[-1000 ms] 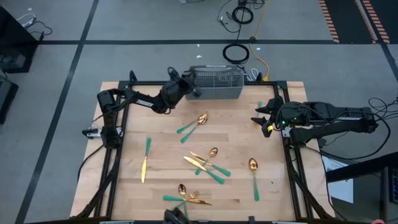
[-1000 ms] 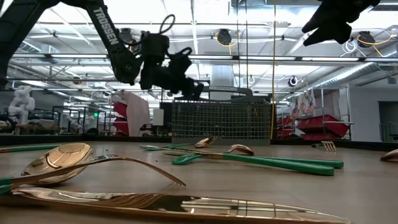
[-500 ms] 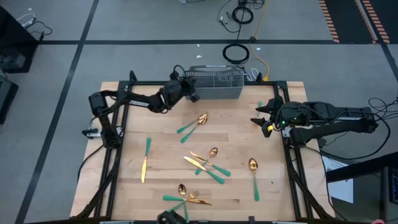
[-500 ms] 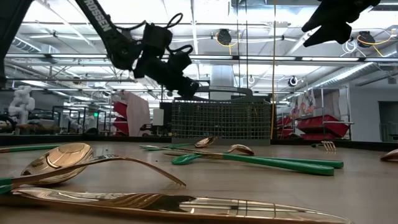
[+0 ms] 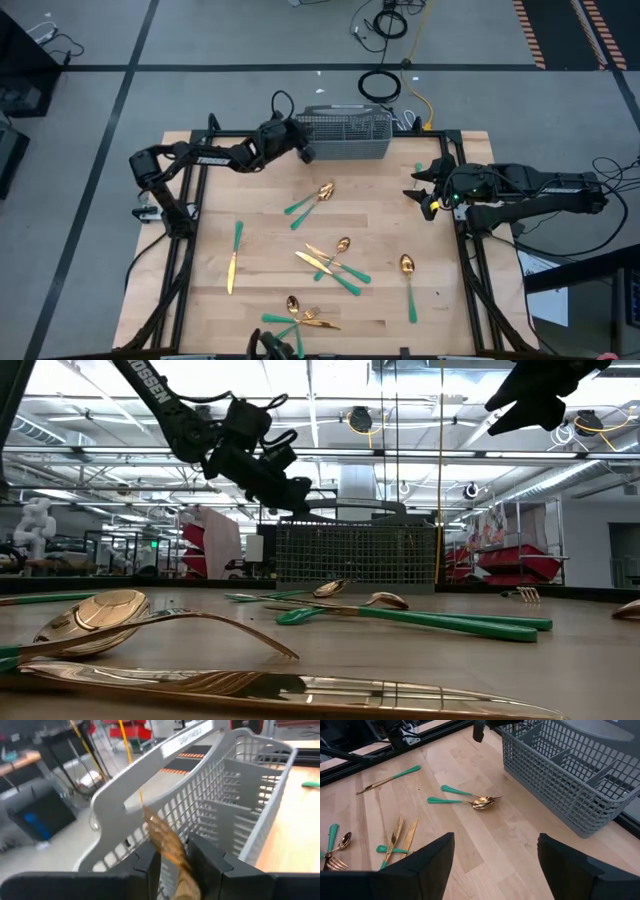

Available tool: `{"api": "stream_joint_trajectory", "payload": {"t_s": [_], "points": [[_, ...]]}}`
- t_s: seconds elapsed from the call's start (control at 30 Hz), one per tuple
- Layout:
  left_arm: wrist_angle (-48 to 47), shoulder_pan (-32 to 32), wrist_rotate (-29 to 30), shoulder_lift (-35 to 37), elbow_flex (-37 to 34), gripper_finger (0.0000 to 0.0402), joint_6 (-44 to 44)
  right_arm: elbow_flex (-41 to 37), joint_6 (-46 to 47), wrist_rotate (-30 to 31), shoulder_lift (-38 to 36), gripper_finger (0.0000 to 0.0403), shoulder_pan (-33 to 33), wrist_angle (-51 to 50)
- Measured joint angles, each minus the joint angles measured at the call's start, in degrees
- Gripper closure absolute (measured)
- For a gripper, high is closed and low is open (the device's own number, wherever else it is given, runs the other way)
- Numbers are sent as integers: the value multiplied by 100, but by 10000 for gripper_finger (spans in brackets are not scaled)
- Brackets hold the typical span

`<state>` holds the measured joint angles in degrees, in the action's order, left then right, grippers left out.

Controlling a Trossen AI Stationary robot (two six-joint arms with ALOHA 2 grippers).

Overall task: Sort silverware
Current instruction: Put the green fork into the gray silverware basket

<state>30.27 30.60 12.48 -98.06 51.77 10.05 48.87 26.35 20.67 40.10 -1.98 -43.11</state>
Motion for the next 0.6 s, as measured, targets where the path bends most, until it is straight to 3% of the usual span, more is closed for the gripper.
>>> {"api": "stream_joint_trajectory", "payload": {"t_s": [0.23, 0.6], "points": [[-242, 84, -391, 128, 0, 301, -73, -1, 0, 2, 0, 131, 0, 0], [-741, 254, -235, 1045, 2, 301, -21, -1, -9, 33, 0, 131, 0, 0]]}}
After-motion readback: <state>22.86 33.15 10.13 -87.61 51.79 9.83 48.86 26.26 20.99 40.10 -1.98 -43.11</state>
